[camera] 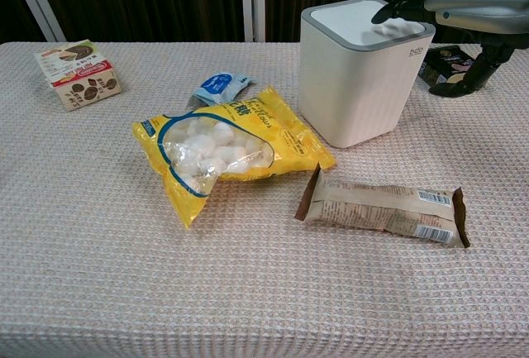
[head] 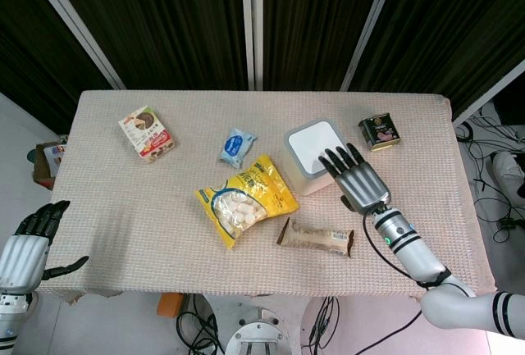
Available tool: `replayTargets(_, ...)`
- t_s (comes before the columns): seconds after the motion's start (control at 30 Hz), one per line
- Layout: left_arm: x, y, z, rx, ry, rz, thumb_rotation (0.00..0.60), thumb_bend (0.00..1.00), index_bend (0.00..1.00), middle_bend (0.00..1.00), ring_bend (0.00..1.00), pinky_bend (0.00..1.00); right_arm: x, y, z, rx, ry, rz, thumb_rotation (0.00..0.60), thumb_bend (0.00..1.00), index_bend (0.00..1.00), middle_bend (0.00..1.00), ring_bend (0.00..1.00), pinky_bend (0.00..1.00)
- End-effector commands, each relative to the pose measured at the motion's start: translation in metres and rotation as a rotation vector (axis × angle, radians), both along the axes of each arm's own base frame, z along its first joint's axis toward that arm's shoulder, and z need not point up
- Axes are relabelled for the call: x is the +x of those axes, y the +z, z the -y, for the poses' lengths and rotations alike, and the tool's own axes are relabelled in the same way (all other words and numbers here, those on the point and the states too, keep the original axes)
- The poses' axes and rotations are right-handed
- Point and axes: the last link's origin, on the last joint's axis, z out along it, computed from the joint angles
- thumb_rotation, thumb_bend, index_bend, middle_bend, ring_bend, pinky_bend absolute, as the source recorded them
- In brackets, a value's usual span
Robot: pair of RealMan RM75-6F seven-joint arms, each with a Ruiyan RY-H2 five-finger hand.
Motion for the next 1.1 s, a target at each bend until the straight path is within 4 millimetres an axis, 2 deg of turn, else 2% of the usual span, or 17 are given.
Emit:
replayTargets(0.03, 0.000, 0.001, 0.001, 0.003, -0.001, 0.001, 0.432, 0.03, 0.04, 0.12, 0.12, 0.22, 0.000, -0.001, 0.000, -0.002, 0.002, -0.002, 0.600, 0.27, 0.00, 0.01, 0.00, 0.00)
replayTargets(0.47, 0.000, 0.001, -0.001, 0.004, -0.006, 0.002, 0.432, 0.03, 0.04, 0.12, 0.12, 0.22, -0.001, -0.001, -0.002, -0.008, 0.009, 0.017, 0.600, 0.27, 0.00, 0.03, 0.00, 0.00)
replayTargets(1.1, -0.003, 0.001, 0.000, 0.002, 0.005, 0.002, 0.434, 0.03, 0.04, 0.12, 0.12, 0.22, -0.010, -0.010, -0.001, 0.006, 0.013, 0.031, 0.600, 0.27, 0.00, 0.30, 0.00, 0.00)
